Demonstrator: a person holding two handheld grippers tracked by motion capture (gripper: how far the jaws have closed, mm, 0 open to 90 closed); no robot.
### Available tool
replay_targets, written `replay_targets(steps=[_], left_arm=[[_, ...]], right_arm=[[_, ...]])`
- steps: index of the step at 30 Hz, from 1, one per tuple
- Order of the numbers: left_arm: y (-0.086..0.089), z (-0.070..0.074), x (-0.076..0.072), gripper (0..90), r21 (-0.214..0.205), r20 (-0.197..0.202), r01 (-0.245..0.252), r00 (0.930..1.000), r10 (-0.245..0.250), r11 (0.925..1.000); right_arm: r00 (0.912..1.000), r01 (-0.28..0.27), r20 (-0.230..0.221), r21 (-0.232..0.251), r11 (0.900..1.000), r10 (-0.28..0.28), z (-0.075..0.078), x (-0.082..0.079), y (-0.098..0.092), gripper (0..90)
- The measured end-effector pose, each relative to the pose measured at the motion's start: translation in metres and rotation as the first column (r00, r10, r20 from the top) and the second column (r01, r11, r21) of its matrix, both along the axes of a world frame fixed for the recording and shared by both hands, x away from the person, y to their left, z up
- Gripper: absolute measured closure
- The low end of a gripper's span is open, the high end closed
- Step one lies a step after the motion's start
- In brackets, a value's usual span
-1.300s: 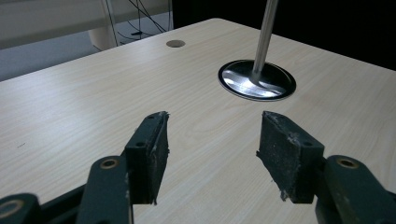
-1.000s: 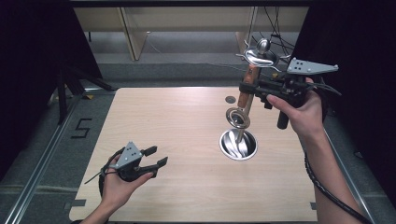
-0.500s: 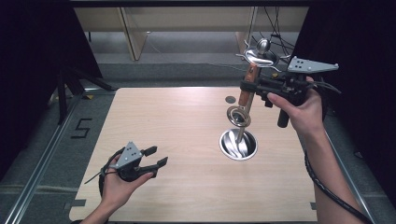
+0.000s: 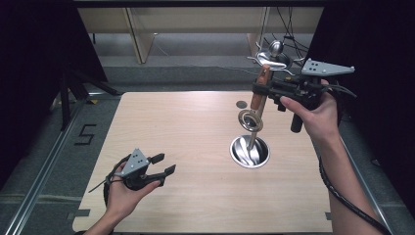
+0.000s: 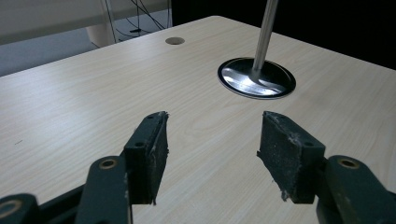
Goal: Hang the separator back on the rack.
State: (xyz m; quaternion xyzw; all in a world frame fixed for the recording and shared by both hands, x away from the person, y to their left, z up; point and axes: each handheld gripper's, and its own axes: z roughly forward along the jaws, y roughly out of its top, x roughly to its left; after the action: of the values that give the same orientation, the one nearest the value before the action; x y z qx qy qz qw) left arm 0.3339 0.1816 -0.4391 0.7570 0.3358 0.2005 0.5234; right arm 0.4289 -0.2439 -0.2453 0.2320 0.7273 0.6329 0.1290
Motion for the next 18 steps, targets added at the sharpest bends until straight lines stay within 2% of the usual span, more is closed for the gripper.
replay_targets(steps=[2, 18], left_arm=[[-0.0006, -0.0003, -0.0008, 41.1, -0.008, -0.012, -0.011, 0.9999, 0.011, 0.9999], [-0.0008, -0.0008, 0.0003, 41.1, 0.001, -0.008, 0.002, 1.0, -0.002, 1.0]], right_arm=[[0.9997, 0.002, 0.025, -0.003, 1.0, -0.002, -0.0007, 0.0019, -0.0008, 73.7], [0.9998, 0.008, 0.016, 0.003, 1.0, -0.008, -0.004, 0.0048, -0.004, 73.7]])
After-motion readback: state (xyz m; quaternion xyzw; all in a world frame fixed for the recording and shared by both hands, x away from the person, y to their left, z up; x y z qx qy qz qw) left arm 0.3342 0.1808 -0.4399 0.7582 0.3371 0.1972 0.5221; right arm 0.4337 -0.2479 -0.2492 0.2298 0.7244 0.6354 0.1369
